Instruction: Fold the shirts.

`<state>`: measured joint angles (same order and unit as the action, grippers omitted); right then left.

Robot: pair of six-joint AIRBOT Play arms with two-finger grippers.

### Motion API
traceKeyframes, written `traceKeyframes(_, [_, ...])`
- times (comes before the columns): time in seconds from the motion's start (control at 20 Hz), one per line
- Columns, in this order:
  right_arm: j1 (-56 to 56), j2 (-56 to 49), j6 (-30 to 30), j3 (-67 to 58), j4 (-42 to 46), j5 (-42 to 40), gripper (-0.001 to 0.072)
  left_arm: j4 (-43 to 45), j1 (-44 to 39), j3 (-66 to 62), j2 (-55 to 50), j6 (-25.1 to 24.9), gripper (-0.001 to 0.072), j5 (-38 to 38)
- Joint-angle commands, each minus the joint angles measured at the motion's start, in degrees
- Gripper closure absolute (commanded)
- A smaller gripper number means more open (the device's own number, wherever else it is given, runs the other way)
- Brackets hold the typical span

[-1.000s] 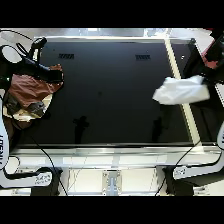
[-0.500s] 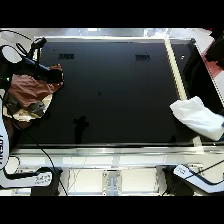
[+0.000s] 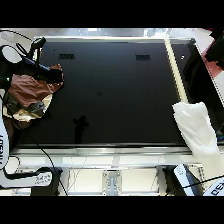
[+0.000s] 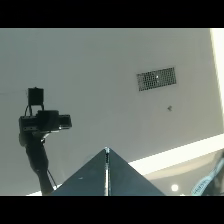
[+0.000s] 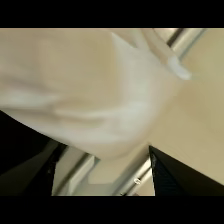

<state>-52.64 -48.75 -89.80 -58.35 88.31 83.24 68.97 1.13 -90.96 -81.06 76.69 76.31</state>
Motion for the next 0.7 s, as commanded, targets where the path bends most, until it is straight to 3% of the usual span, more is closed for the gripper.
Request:
traceKeyframes(0.0, [0.2,6.3,0.5,-8.8,-22.8,-5.6,0.0097,0.0,0.0,0.0,-0.2,0.0,0.0693,0.0])
traceKeyframes(0.1, [3.1,9.0,10.1,-10.2,-40.8,-9.2,0.0097,0.0,0.0,0.0,-0.4,0.0,0.0693,0.0])
traceKeyframes(0.2, [7.7,10.0,17.3,-10.2,-50.5,-9.3,0.0097,0.0,0.0,0.0,-0.4,0.0,0.0693,0.0])
traceKeyframes(0.65, [20.1,9.5,17.5,-10.2,-46.9,-4.1,0.0096,0.0,0.0,0.0,-0.4,0.0,0.0693,0.0])
